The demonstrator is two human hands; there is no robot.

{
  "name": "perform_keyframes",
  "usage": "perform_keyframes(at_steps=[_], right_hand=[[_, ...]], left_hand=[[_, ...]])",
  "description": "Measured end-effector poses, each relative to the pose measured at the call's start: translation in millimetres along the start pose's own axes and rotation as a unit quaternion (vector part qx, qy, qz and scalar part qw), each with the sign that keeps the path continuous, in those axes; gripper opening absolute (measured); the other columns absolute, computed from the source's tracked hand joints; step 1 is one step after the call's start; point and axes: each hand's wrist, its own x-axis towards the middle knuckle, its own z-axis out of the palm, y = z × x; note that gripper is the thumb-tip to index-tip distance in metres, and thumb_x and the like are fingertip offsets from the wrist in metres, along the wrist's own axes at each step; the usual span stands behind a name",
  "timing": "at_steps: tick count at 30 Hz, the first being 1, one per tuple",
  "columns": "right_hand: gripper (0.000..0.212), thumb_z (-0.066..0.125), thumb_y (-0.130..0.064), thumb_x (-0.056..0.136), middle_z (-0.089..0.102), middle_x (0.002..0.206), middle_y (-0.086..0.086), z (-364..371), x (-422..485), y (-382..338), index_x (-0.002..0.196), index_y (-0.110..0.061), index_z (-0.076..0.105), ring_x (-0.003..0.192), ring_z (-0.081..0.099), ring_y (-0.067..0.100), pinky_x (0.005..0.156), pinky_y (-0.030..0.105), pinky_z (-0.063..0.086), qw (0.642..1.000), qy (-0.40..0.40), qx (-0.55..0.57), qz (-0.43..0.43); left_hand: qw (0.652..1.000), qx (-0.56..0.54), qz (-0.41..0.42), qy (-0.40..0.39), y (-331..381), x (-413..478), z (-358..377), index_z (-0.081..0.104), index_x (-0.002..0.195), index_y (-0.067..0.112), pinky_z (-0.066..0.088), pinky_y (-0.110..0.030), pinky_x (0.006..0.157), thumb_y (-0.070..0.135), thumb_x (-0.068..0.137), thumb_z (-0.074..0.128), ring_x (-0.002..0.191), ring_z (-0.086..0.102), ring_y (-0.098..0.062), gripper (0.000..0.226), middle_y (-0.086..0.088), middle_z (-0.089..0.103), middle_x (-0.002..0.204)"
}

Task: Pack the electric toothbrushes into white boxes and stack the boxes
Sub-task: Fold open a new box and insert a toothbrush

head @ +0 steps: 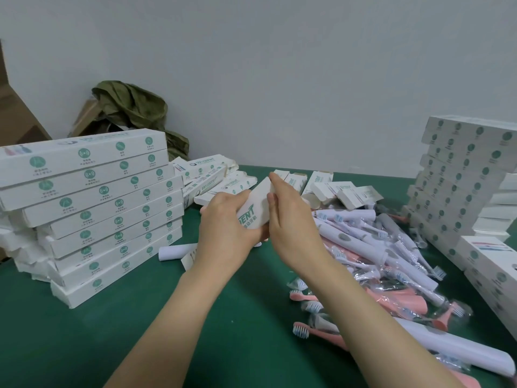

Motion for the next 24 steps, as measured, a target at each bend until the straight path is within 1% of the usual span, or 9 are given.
perform_keyframes(at_steps=[3,5,7,10,13,16,18,20,24], right_hand=[[0.037,0.031,-0.023,0.104,0.056,0.123,-0.007,-5.0,3.7,2.4,0.135,-0.014,0.049,0.117,0.048,0.005,0.091,0.001,0.029,0.991,-0.004,0.122,0.051],[0.031,0.031,-0.021,0.103,0.063,0.106,-0.007,-6.1,6.5,8.0,0.12,-0.017,0.056,0.108,0.057,0.013,0.095,0.021,0.043,0.969,0.04,0.206,0.134],[0.026,0.036,-0.013,0.098,0.066,0.103,-0.001,-2.5,9.4,17.7,0.116,-0.014,0.056,0.103,0.059,0.018,0.09,0.032,0.045,0.976,0.038,0.126,0.174],[0.035,0.045,-0.01,0.092,0.06,0.123,0.008,21.7,11.9,23.2,0.126,-0.012,0.053,0.113,0.054,0.022,0.092,0.029,0.042,0.982,-0.136,-0.057,0.12],[0.043,0.053,-0.02,0.093,0.055,0.132,0.013,63.5,18.0,6.6,0.134,-0.01,0.049,0.123,0.049,0.028,0.102,0.037,0.04,0.952,-0.286,-0.106,0.023],[0.055,0.059,-0.029,0.091,0.042,0.146,0.01,97.3,22.5,-5.0,0.141,-0.012,0.043,0.135,0.035,0.027,0.111,0.037,0.029,0.912,-0.375,-0.155,-0.068],[0.052,0.061,-0.027,0.091,0.044,0.144,0.009,101.8,26.4,-0.6,0.139,-0.014,0.047,0.133,0.037,0.029,0.108,0.037,0.032,0.903,-0.385,-0.18,-0.066],[0.039,0.064,-0.021,0.089,0.057,0.128,0.008,92.8,30.2,9.5,0.126,-0.012,0.057,0.118,0.051,0.026,0.092,0.029,0.041,0.916,-0.38,-0.131,-0.015],[0.033,0.068,-0.024,0.085,0.062,0.117,0.001,53.0,28.2,37.2,0.117,-0.017,0.061,0.099,0.053,0.015,0.08,0.022,0.038,0.913,-0.377,-0.151,0.033]], left_hand=[[0.999,0.043,0.008,-0.015,2.3,3.8,-13.7,0.071,0.087,0.02,0.033,-0.021,0.059,0.044,0.062,0.072,0.078,0.05,-0.017,0.036,-0.004,0.059,0.08],[0.999,0.041,-0.012,0.021,0.5,10.2,-31.4,0.071,0.085,0.02,0.035,-0.02,0.059,0.037,0.063,0.079,0.073,0.052,-0.012,0.029,-0.002,0.062,0.075],[0.998,0.009,-0.045,0.046,-2.0,17.0,-49.9,0.07,0.083,0.016,0.036,-0.016,0.055,0.035,0.065,0.08,0.076,0.053,-0.011,0.028,-0.001,0.065,0.071],[0.994,0.057,-0.094,0.007,-7.4,19.7,-58.9,0.07,0.086,0.011,0.043,-0.031,0.063,0.035,0.066,0.079,0.076,0.057,-0.019,0.032,-0.009,0.067,0.08],[0.985,0.086,-0.145,-0.045,-13.2,17.7,-54.7,0.071,0.086,0.008,0.045,-0.037,0.068,0.038,0.067,0.079,0.079,0.059,-0.022,0.036,-0.01,0.069,0.088],[0.979,0.082,-0.173,-0.064,-20.6,18.6,-55.4,0.073,0.091,0.01,0.048,-0.038,0.076,0.039,0.066,0.08,0.088,0.062,-0.022,0.038,-0.006,0.071,0.093],[0.978,0.076,-0.182,-0.063,-24.8,20.1,-59.5,0.073,0.087,0.013,0.049,-0.038,0.076,0.039,0.064,0.08,0.088,0.063,-0.021,0.035,-0.007,0.071,0.093],[0.976,0.089,-0.188,-0.073,-30.7,21.6,-64.2,0.073,0.086,0.012,0.047,-0.034,0.066,0.04,0.065,0.08,0.078,0.061,-0.017,0.035,-0.006,0.071,0.086],[0.95,0.17,-0.229,-0.123,-45.9,26.1,-62.6,0.069,0.087,0.01,0.037,-0.029,0.058,0.045,0.068,0.077,0.076,0.058,-0.019,0.04,-0.006,0.065,0.081]])
